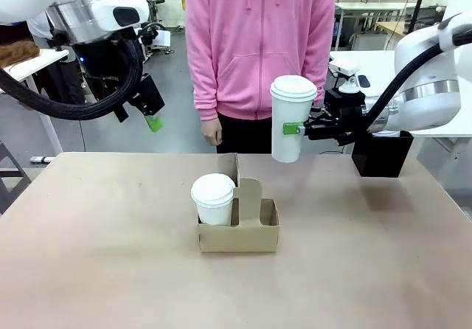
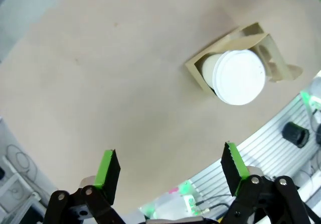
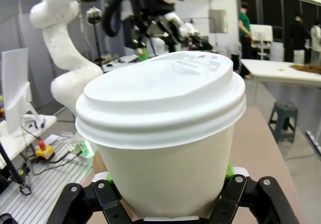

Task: Pour a drink into a cup and package it in a carrier.
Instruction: Insert the held 600 ml Paper Cup into the Cup Carrier.

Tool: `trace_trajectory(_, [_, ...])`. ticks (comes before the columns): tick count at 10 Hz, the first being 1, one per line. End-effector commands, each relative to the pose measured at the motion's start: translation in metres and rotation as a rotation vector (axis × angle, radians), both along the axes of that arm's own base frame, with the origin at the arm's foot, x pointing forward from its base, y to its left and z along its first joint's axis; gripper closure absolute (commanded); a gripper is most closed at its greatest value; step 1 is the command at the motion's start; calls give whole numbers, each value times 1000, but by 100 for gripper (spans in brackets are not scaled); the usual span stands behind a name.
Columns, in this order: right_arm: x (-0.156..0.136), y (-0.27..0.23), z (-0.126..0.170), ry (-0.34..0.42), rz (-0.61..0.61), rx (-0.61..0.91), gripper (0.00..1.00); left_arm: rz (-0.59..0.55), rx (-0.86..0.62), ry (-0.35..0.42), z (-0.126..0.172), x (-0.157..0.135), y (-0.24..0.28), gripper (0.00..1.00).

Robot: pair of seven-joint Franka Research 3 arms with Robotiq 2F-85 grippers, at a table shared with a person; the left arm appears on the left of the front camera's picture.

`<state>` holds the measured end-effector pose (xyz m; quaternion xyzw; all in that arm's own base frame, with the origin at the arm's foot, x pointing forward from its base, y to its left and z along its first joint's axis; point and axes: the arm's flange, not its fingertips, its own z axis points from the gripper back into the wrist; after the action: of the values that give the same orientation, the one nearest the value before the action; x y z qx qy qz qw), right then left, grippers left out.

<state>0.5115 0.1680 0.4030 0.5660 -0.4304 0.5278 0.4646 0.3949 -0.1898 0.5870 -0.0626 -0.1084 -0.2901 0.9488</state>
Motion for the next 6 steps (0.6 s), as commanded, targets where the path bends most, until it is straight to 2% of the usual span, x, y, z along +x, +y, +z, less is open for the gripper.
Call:
trace_trajectory(1, [-11,2,-6,-19,147,65,20,-123,-68,29,-18,3,25,0])
trace_trajectory(4, [-15,29,-29,-36,260,121,20,-198,-164,21,-39,4,73,0])
trace_trajectory(6, [-17,49,-50,-26,275,111,20,-290,-182,-74,-53,2,95,0])
